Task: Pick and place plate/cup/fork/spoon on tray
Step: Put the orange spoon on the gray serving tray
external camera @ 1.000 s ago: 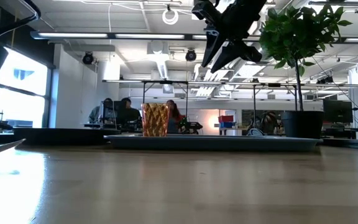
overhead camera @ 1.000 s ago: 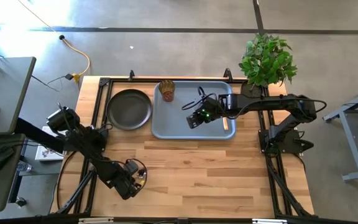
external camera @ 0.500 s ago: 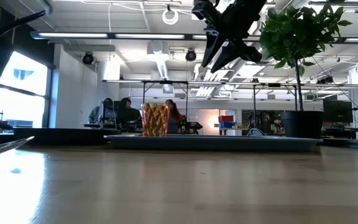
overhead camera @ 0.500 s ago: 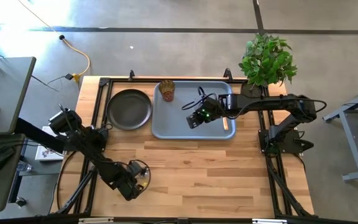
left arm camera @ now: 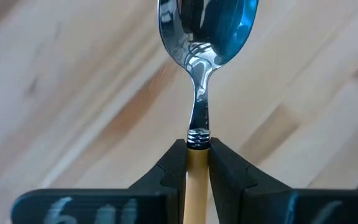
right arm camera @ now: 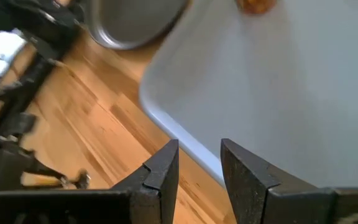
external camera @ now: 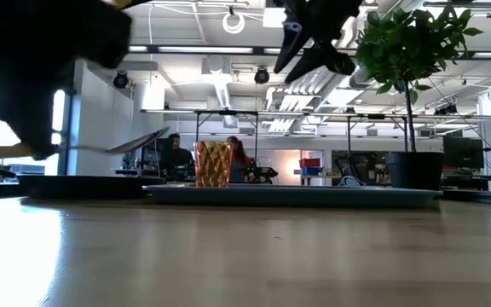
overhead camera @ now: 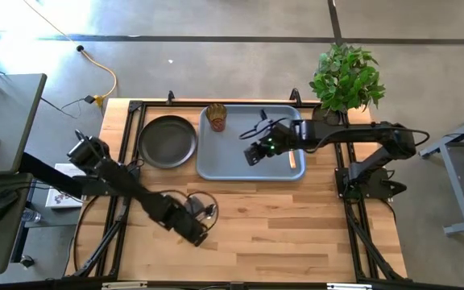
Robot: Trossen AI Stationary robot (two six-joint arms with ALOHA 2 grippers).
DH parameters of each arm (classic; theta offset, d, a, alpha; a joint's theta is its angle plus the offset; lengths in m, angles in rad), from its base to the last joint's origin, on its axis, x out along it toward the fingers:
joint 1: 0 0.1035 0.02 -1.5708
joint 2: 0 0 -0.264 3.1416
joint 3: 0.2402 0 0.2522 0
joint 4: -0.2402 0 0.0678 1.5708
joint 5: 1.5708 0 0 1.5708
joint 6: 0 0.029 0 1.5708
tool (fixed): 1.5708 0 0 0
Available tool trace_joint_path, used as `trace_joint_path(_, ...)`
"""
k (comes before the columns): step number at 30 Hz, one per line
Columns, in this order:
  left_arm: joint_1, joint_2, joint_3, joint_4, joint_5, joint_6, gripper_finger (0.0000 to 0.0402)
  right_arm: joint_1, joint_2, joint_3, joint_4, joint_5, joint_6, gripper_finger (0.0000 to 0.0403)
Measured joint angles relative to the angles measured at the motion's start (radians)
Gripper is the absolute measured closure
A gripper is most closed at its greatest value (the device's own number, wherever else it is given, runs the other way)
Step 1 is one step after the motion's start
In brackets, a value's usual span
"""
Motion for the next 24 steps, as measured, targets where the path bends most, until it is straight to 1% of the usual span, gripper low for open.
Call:
trace_joint_path(7,0.132,-0.002,0.092,0.035,-0.044,0.176,0.0363,-0.002,-0.126,0.000,0.002,0.065,-0.005,0.0293)
trace_joint_path(10,0.185,-0.003,0.128,0.050,-0.057,0.230,0.0363,-0.002,-0.180,0.000,-0.001,0.091,-0.005,0.0293)
trace_joint_path(15,0.273,-0.003,0.171,0.115,-0.057,0.302,0.0362,-0.002,-0.244,0.000,-0.030,0.100,-0.003,0.0293)
trace_joint_path(19,0.321,-0.003,0.178,0.257,-0.039,0.314,0.0362,-0.002,-0.268,0.001,-0.081,0.113,-0.002,0.0293)
trace_joint_path(22,0.336,0.008,0.180,0.356,-0.022,0.281,0.0362,-0.002,-0.270,0.001,-0.130,0.136,0.007,0.0293)
trace_joint_path(24,0.338,0.027,0.180,0.368,-0.019,0.255,0.0362,-0.002,-0.268,0.001,-0.162,0.137,0.007,0.0293)
